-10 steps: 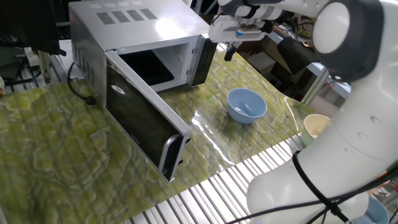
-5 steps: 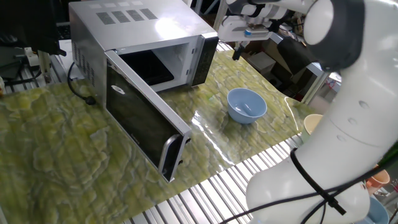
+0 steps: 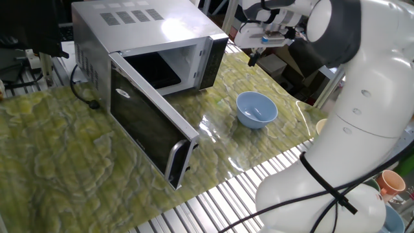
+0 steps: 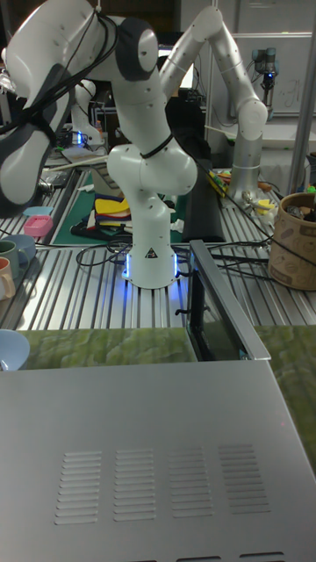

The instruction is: Put the bowl into the microwave

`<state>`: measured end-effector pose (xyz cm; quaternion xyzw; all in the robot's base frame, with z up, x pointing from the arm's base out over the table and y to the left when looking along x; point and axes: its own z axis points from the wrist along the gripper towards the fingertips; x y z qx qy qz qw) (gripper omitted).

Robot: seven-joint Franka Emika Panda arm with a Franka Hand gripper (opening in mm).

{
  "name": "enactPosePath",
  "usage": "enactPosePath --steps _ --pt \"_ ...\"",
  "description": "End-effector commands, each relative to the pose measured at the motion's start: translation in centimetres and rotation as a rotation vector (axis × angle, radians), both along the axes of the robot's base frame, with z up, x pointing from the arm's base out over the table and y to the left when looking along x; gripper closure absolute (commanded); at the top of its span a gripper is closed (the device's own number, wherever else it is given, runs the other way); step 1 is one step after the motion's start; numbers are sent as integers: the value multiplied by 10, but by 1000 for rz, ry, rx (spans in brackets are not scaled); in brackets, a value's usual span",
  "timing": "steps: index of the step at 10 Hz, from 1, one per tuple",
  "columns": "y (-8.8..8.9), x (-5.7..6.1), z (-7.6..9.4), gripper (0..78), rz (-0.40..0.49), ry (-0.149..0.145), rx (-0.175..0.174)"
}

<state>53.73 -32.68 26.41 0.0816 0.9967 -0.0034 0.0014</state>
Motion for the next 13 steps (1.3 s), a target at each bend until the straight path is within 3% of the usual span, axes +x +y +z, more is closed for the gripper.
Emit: enactPosePath --steps 1,6,7,8,11,13 --pt "-1 2 1 764 -107 -5 -1" --pt "-14 -2 -5 764 -86 24 -15" --pt "-24 -11 -27 764 -109 28 -10" --pt "-26 -17 -35 764 -114 28 -18" --pt "-25 -39 -49 764 -108 48 -39" --pt "-25 -41 -50 764 -96 44 -43"
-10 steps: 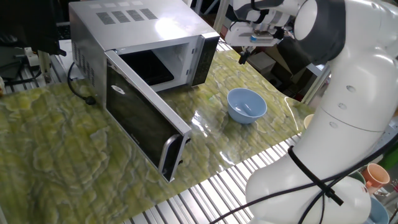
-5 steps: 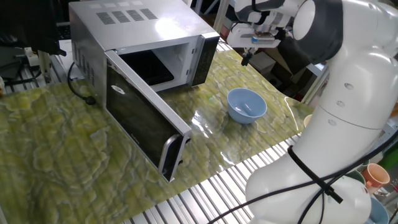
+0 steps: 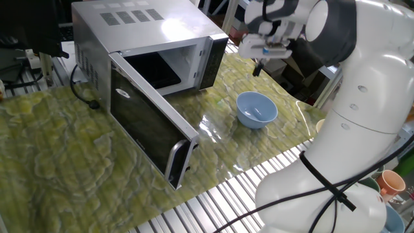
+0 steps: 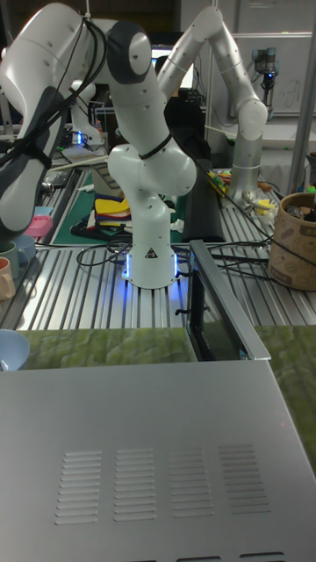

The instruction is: Put the bowl into the microwave

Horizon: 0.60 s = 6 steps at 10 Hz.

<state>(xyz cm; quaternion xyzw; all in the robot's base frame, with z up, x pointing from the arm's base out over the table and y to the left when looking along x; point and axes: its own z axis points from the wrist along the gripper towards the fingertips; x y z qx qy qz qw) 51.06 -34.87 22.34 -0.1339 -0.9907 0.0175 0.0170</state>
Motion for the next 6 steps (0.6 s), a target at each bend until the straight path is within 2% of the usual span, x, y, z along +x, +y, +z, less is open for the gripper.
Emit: enactPosePath --steps 1,4,6 --pt "-3 -14 -10 764 22 2 -17" --pt "-3 -14 -10 764 9 -1 -6" --pt "-3 -14 -10 764 43 -8 -26"
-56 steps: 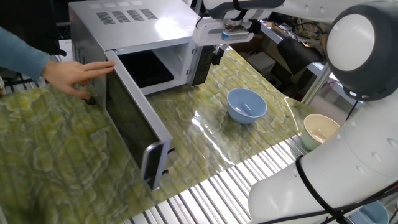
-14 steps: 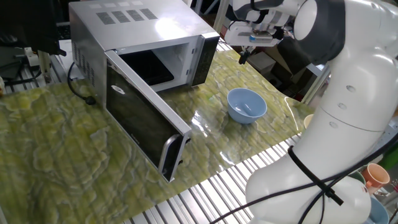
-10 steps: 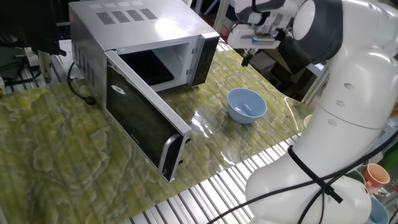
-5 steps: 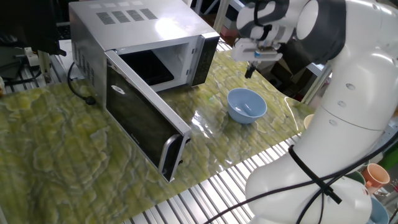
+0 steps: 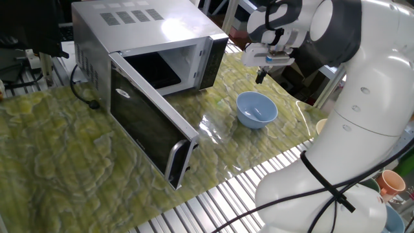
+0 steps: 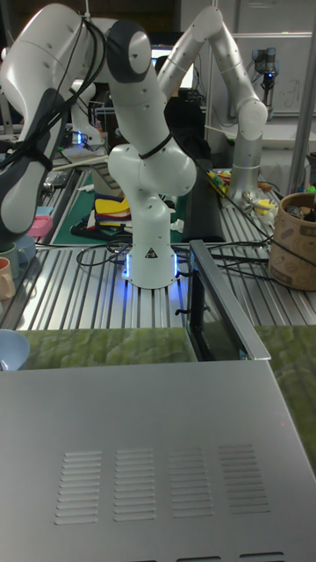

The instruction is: Put the bowl into the microwave

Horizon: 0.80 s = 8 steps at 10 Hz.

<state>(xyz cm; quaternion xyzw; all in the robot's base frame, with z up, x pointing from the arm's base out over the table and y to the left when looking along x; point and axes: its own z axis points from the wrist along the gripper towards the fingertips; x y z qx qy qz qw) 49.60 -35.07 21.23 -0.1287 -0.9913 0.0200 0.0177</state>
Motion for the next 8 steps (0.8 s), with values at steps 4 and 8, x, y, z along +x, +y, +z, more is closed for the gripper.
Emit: enactPosePath --steps 4,8 --pt "-1 -14 -8 764 62 -11 -72" --pt "-13 -26 -17 764 98 -3 -63"
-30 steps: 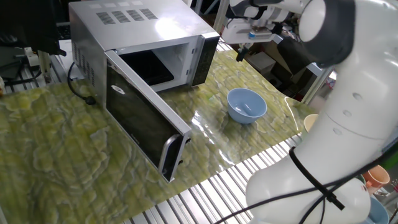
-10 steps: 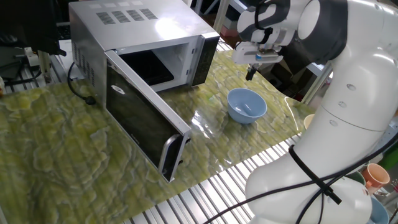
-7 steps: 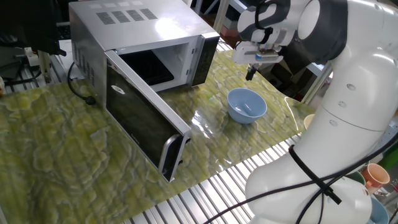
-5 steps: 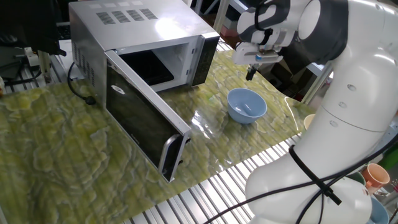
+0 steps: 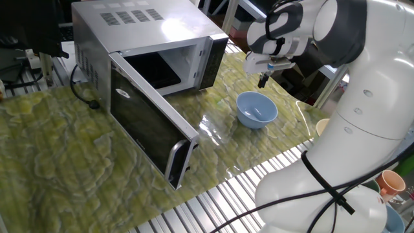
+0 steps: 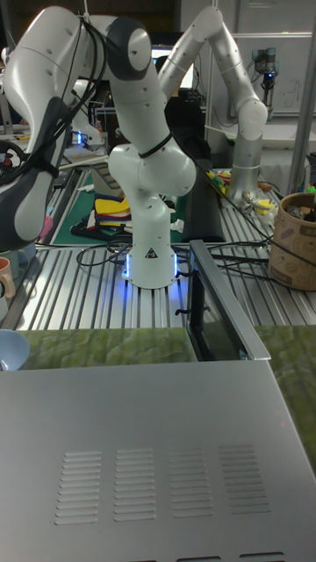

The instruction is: Put the bowl into the microwave

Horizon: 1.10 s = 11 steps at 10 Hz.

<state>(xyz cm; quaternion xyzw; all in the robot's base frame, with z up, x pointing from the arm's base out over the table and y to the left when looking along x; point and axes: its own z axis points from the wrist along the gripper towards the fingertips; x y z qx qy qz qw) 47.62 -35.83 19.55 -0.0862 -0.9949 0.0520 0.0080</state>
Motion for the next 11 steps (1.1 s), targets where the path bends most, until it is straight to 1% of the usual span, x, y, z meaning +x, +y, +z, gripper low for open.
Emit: enactPosePath --steps 1,2,4,5,6,7,8,9,10,11 --pt "-7 -9 0 764 11 15 2" --pt "-11 -13 -2 764 12 17 9" --pt "-25 -22 -10 764 22 17 16" --pt "-25 -22 -10 764 22 17 16" --pt "-31 -25 -14 764 28 10 21" --pt "-31 -25 -14 764 17 4 38" --pt "-31 -25 -14 764 17 4 38" --pt "-31 -25 -14 764 -21 5 55" --pt "-31 -25 -14 764 -35 6 65" --pt "-31 -25 -14 764 -41 6 67"
